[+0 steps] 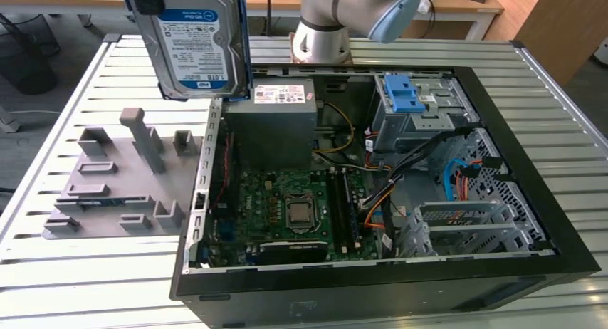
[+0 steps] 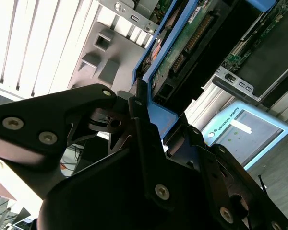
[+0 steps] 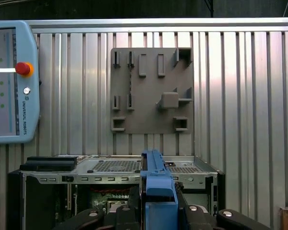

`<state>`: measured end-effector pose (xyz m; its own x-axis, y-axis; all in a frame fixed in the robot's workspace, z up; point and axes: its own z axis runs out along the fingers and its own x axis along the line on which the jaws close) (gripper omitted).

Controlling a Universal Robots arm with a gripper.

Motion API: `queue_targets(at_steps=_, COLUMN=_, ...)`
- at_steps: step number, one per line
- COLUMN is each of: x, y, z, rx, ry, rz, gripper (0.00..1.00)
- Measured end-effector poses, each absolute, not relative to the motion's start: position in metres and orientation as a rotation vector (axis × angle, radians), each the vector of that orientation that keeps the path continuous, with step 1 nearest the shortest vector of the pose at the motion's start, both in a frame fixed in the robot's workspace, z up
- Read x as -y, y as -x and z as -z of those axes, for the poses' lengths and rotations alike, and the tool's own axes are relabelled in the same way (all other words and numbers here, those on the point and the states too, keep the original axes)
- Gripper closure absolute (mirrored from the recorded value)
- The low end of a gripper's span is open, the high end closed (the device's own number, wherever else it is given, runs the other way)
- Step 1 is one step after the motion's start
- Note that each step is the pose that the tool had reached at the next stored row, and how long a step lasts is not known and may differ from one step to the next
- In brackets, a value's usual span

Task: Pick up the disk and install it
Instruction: 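Pick up the disk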

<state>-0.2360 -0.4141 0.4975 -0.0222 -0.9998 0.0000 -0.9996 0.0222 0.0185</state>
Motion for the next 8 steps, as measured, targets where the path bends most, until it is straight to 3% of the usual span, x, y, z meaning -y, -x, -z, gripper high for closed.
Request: queue_targets(at_steps=8, x=0.426, y=0.235, z=-0.496, rx=2.236, ry=-2.188, rz=0.02, gripper=0.64)
